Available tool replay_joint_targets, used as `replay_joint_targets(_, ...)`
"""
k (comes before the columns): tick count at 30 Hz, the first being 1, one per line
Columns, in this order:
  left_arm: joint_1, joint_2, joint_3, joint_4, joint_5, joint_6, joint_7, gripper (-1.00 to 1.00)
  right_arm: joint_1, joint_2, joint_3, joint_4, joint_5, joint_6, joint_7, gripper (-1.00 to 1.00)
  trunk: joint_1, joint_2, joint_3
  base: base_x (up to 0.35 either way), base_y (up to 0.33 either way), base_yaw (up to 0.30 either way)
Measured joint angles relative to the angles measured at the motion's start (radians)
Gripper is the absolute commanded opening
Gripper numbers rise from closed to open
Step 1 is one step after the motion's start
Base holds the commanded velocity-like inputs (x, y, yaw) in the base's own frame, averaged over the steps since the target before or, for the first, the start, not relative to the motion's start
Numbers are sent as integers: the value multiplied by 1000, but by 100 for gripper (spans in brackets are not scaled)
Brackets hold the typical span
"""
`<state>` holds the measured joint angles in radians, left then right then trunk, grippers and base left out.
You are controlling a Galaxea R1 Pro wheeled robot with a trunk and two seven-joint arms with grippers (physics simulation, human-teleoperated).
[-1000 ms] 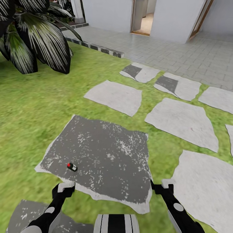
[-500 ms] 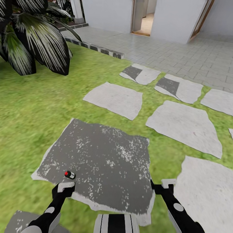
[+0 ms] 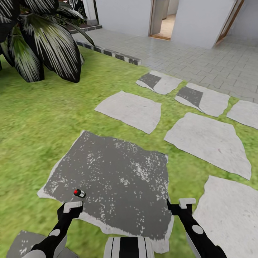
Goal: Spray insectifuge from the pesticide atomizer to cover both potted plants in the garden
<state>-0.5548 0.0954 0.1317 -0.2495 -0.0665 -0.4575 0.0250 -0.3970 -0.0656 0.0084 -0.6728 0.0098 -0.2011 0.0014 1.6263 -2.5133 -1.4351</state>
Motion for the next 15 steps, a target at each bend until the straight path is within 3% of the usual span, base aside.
replay_joint_targets(7, 0, 0, 1, 0, 0, 0, 0, 100, 0, 0, 0, 0, 0, 0, 0, 100, 0, 0, 0, 7, 0, 3)
replay_joint_targets(15, 0, 0, 0, 0, 0, -1, 0, 100, 0, 0, 0, 0, 0, 0, 0, 100, 0, 0, 0, 142, 0, 0)
